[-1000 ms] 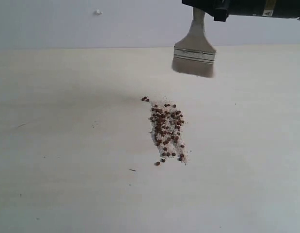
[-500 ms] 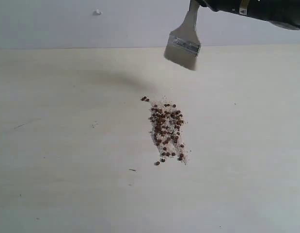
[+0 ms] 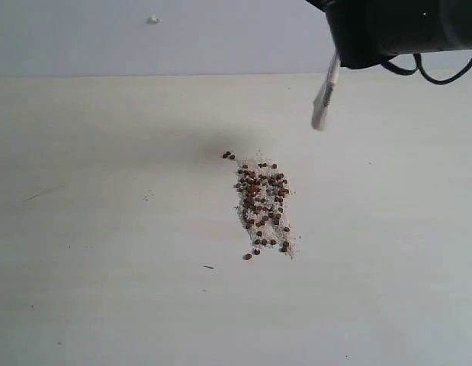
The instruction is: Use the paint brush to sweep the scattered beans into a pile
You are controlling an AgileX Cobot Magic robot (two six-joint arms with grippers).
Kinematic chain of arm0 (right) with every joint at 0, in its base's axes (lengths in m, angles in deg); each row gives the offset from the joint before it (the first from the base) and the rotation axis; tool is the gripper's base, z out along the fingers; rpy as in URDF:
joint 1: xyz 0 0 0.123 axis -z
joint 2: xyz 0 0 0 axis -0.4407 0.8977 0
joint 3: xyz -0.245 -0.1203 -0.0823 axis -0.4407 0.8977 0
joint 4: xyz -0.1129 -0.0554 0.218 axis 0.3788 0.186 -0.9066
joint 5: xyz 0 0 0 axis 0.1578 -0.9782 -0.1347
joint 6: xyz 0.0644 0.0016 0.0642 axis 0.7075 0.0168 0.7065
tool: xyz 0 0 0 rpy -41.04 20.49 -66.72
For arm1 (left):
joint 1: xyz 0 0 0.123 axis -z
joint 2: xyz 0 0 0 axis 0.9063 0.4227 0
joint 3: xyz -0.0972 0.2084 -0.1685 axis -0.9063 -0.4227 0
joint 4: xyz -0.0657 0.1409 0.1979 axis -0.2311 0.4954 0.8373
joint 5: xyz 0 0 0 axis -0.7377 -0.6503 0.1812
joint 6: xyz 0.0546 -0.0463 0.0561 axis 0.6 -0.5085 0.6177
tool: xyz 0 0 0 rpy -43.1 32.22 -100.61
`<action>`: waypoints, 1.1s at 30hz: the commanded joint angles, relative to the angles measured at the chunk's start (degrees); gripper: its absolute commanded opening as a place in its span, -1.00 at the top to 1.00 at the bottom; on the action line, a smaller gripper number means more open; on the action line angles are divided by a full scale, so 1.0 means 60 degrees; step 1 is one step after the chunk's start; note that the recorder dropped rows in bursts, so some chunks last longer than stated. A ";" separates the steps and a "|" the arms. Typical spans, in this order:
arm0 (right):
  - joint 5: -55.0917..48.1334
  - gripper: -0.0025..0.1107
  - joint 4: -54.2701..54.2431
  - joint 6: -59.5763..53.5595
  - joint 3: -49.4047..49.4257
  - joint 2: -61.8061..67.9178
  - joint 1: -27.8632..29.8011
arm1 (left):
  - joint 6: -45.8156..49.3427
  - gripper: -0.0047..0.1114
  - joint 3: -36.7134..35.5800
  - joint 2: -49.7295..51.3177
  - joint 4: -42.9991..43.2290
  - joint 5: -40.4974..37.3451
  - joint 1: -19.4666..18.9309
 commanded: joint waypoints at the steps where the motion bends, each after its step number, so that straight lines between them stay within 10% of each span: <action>1: 0.0232 0.96 -0.0700 -0.0285 0.0023 -0.0112 -0.0583 | -0.0025 0.92 -0.0020 -0.0067 0.0033 0.0017 -0.0013; 7: -0.2342 0.96 -0.1151 0.0006 0.0023 -0.0024 -0.0620 | -0.0025 0.92 -0.0020 -0.0067 0.0033 0.0017 -0.0013; 15: 0.2632 0.96 -0.0136 0.2465 0.0023 0.0857 -0.2611 | -0.0025 0.92 -0.0020 -0.0067 0.0187 -0.0005 -0.0013; 21: 0.3186 0.96 0.1949 0.5201 -0.0149 0.1685 -0.3058 | -0.0025 0.92 -0.0020 -0.0067 0.0187 -0.0005 -0.0013; 33: 0.3437 0.96 0.1234 0.3665 -0.2634 0.3638 -0.3054 | -0.0005 0.92 -0.0020 -0.0067 0.0187 -0.0005 -0.0013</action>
